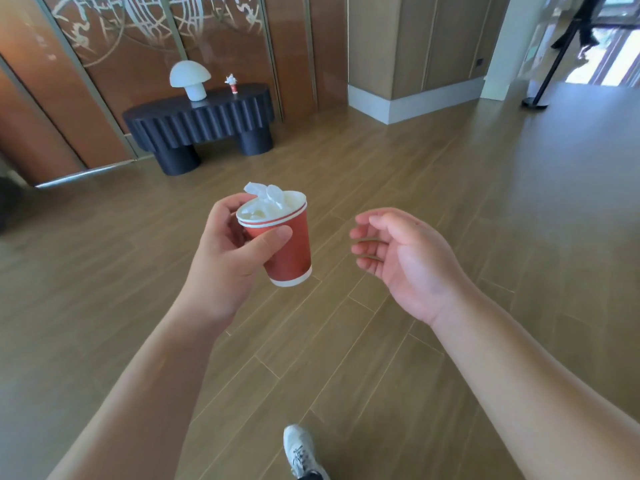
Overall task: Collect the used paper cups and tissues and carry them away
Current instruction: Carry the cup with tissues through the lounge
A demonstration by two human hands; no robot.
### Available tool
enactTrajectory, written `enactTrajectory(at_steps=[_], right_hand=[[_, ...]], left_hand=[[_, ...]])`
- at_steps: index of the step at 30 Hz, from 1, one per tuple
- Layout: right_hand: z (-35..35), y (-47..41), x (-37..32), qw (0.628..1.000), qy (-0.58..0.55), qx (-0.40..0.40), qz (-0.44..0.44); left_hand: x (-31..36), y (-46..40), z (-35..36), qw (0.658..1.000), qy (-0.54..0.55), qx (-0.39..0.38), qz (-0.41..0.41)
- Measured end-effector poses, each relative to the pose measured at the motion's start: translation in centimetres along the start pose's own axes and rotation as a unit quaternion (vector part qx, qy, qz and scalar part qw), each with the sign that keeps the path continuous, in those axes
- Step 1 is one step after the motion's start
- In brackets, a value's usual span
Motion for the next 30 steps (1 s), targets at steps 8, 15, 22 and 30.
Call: enactTrajectory(at_steps=[8,15,22,30], right_hand=[[-0.4,-15.7,-2.6,1.000,0.009,0.029,-0.004],[3.1,-31.7,-7.9,0.998,0.023,0.050,-0.018],[6.3,-43.7,-11.8,0.999,0.014,0.031,-0.029],[7.2,-57.4,-13.5,1.000,0.014,0.008,-0.016]], left_hand=[[-10.2,-15.4,-1.5,0.999,0.033,0.000,-0.008],[-17.7,-31.1,-3.1,0.998,0.059,-0.015,-0.017],[-21.7,-42.7,-5.5,0.998,0.053,-0.022,-0.010],[-29.2,-52.8,-7.7,0.999,0.035,-0.007,-0.032]])
Point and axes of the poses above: each hand's wrist, its own y-axis away from the middle knuckle, its own z-axis out of the palm, x = y × z, the point moved 3 cm from there along -y, towards the middle knuckle, and after that the axes turned 13 degrees about z, right-handed, at the moved point
